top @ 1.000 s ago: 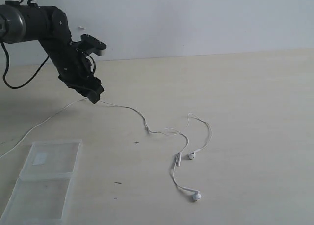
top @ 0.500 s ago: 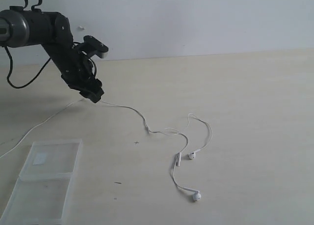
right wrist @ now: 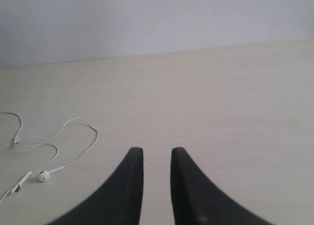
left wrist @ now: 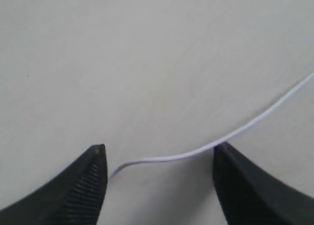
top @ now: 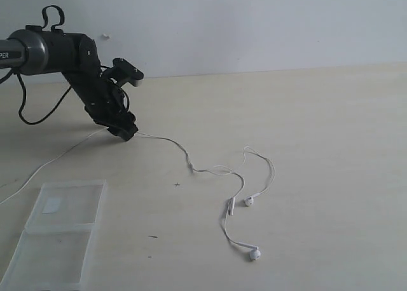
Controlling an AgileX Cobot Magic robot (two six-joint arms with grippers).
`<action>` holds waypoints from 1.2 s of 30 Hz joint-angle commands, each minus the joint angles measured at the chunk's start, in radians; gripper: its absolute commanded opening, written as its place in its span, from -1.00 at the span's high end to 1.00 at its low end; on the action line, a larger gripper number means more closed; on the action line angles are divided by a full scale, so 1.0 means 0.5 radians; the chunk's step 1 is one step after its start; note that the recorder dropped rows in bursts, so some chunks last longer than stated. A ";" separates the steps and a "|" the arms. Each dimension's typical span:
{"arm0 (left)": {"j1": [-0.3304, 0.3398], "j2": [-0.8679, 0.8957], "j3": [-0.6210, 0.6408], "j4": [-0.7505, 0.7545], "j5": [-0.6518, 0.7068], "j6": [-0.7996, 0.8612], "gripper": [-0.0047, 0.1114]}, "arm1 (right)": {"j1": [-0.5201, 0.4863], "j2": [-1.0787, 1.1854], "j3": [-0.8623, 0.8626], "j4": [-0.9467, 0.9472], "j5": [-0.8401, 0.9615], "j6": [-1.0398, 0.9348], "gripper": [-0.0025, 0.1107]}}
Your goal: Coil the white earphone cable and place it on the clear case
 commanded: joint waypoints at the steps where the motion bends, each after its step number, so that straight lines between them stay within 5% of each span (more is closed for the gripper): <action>1: -0.005 0.008 -0.014 0.005 -0.040 0.001 -0.12 | -0.010 -0.014 0.009 0.001 -0.012 -0.003 0.58; 6: -0.005 0.008 -0.014 0.005 -0.028 -0.017 0.07 | -0.010 -0.014 0.009 0.001 -0.012 -0.003 0.58; 12: -0.005 0.008 -0.014 0.005 -0.014 -0.112 0.92 | -0.010 -0.014 0.009 0.001 -0.012 -0.003 0.58; 21: -0.001 -0.080 -0.019 0.042 -0.007 -0.085 0.90 | -0.010 -0.014 0.009 0.001 -0.012 -0.003 0.58; 28: -0.001 -0.080 -0.019 0.042 -0.060 0.014 0.01 | -0.010 -0.014 0.009 0.001 -0.012 -0.003 0.58; 36: -0.005 -0.046 -0.019 0.042 -0.055 0.161 -0.03 | -0.010 -0.014 0.009 0.001 -0.012 -0.003 0.58</action>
